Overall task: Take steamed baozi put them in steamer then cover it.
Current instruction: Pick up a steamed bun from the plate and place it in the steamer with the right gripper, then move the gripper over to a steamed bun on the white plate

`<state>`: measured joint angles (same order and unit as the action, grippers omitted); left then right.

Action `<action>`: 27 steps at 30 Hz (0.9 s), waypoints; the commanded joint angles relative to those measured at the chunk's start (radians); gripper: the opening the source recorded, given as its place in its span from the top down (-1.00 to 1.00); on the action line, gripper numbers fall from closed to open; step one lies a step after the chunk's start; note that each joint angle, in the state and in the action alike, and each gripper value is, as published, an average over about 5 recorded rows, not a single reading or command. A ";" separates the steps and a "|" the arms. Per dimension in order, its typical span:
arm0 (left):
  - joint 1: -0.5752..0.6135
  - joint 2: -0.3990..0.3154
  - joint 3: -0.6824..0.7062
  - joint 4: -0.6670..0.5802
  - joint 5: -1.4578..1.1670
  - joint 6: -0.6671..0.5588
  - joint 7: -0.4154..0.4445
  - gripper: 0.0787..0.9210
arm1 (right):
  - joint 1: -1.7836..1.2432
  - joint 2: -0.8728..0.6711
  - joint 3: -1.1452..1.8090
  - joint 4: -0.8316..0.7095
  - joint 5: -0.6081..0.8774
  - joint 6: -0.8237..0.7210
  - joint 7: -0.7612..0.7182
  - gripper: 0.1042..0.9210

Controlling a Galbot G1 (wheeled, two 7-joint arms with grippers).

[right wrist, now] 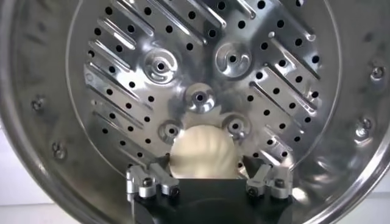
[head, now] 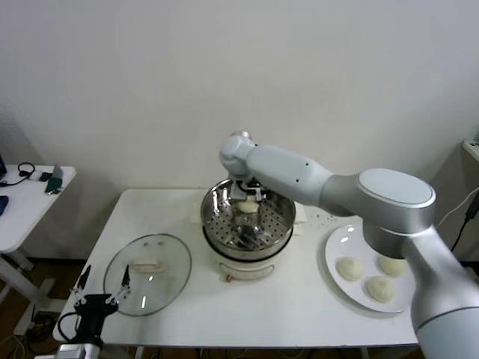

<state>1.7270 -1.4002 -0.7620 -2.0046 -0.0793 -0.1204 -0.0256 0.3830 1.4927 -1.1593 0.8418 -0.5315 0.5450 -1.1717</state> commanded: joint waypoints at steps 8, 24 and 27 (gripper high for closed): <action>0.007 -0.005 0.003 -0.007 0.005 0.006 -0.001 -0.77 | 0.088 -0.069 0.005 0.092 0.131 -0.016 -0.038 -0.76; 0.002 -0.026 0.035 -0.037 0.018 0.010 0.024 -0.77 | 0.499 -0.627 -0.392 0.523 0.899 -0.664 0.141 -0.76; 0.001 -0.025 0.041 -0.039 0.021 0.010 0.023 -0.77 | 0.535 -0.723 -0.475 0.555 0.967 -0.715 0.123 -0.76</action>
<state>1.7281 -1.4230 -0.7273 -2.0413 -0.0607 -0.1132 -0.0087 0.7797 0.9886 -1.4710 1.2637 0.1628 0.0554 -1.0975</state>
